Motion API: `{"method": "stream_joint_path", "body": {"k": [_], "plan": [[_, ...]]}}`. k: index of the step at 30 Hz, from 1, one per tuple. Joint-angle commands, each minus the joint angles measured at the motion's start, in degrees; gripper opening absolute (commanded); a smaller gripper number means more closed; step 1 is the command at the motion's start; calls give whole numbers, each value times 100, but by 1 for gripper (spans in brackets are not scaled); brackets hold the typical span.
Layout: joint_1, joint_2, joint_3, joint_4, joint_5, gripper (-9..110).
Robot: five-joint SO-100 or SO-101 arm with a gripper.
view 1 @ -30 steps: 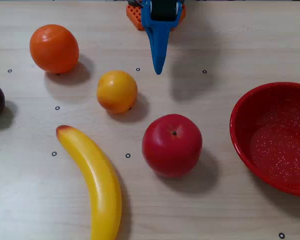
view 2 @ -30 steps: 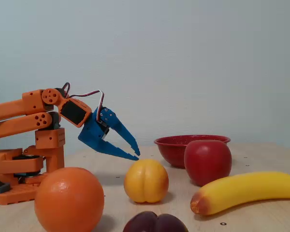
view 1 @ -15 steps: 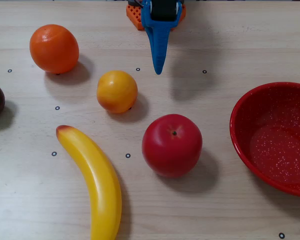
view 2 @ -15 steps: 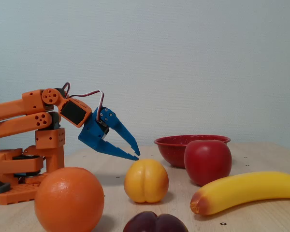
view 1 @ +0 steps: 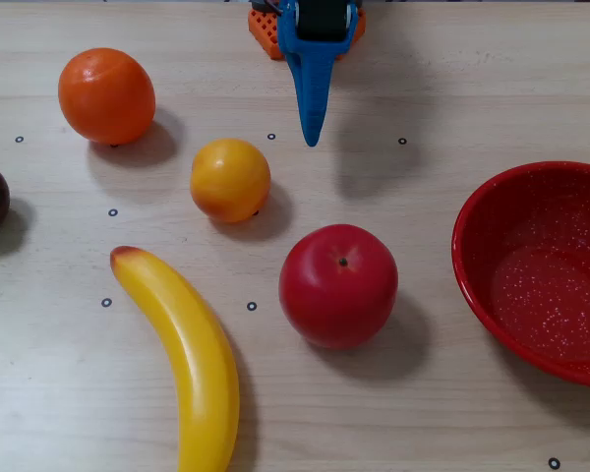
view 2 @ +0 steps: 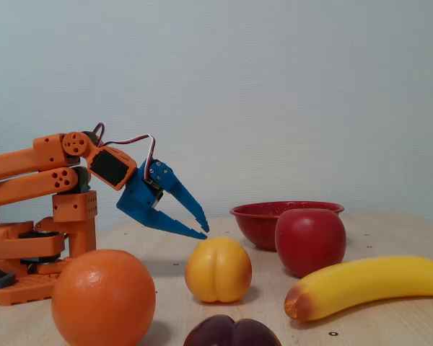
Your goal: Put plum in the red bowl.
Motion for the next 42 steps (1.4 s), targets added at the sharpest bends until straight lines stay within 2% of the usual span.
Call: {"method": "stream_joint_path", "body": {"k": [1,42], "plan": [[-88,123,237,9,-62,0],[-97,123,237,9,-149,0]]}}
